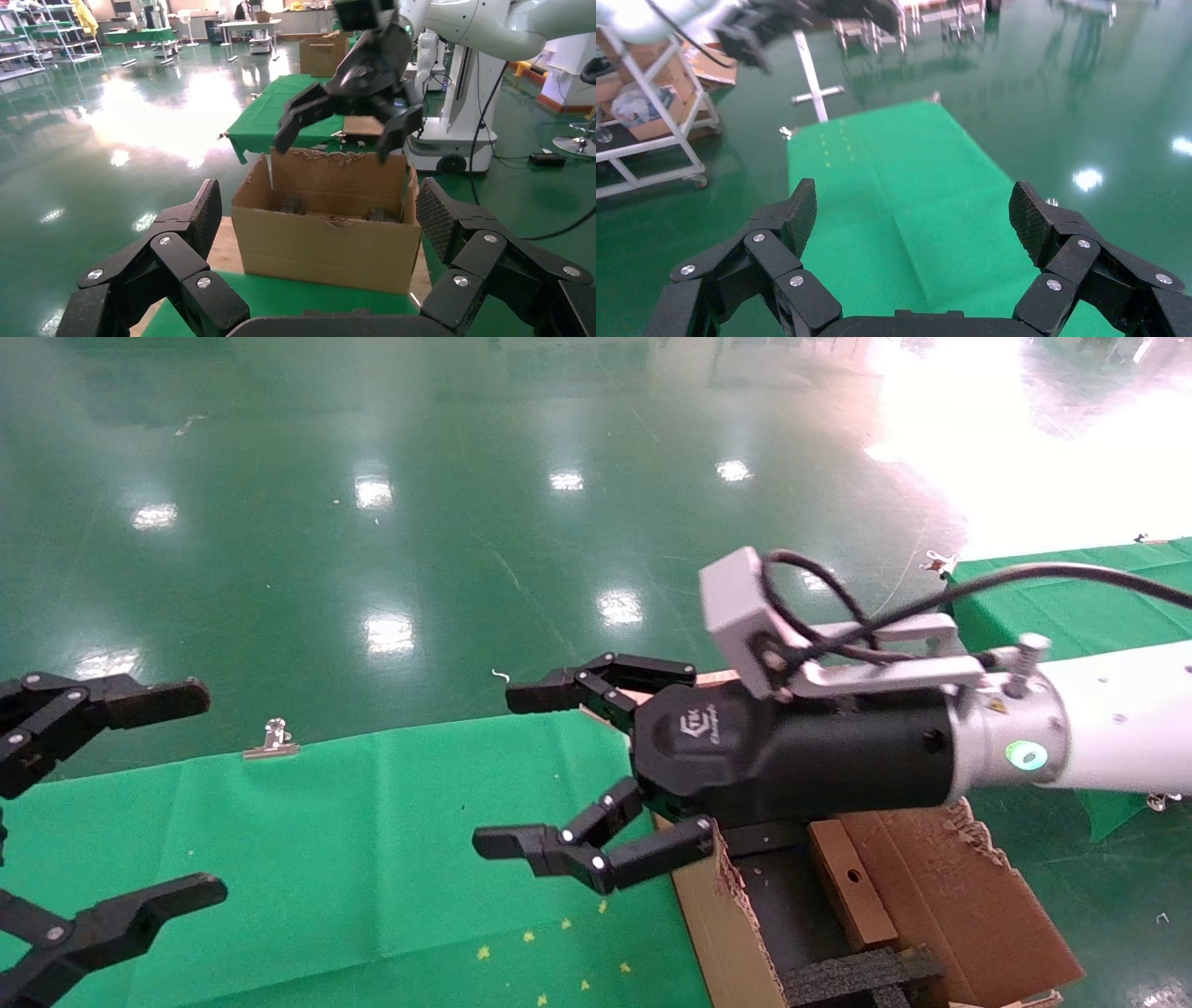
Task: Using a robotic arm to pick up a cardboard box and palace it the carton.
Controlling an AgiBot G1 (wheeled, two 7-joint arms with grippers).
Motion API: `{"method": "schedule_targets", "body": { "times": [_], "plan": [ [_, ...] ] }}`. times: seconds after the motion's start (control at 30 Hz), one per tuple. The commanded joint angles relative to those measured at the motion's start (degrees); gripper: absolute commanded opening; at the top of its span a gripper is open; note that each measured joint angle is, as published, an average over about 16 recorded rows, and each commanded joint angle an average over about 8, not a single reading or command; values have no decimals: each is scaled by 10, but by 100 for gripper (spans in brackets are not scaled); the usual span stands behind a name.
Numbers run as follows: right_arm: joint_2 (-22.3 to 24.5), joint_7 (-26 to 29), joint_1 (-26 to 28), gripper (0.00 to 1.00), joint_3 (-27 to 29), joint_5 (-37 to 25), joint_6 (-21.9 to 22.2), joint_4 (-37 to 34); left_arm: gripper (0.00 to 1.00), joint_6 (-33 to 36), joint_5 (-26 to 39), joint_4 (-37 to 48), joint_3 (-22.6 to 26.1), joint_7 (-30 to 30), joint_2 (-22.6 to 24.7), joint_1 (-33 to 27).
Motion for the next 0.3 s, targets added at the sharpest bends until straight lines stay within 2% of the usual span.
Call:
{"method": "schedule_targets", "body": {
  "times": [0.03, 0.2, 0.3],
  "plan": [
    [-1, -26, -20, 100, 30, 10, -15, 1, 100, 0, 0, 0, 0, 0, 0, 0],
    [-5, -83, -65, 100, 95, 33, -48, 4, 100, 0, 0, 0, 0, 0, 0, 0],
    [-5, -98, -76, 100, 112, 39, -56, 5, 100, 0, 0, 0, 0, 0, 0, 0]
  ]
}}
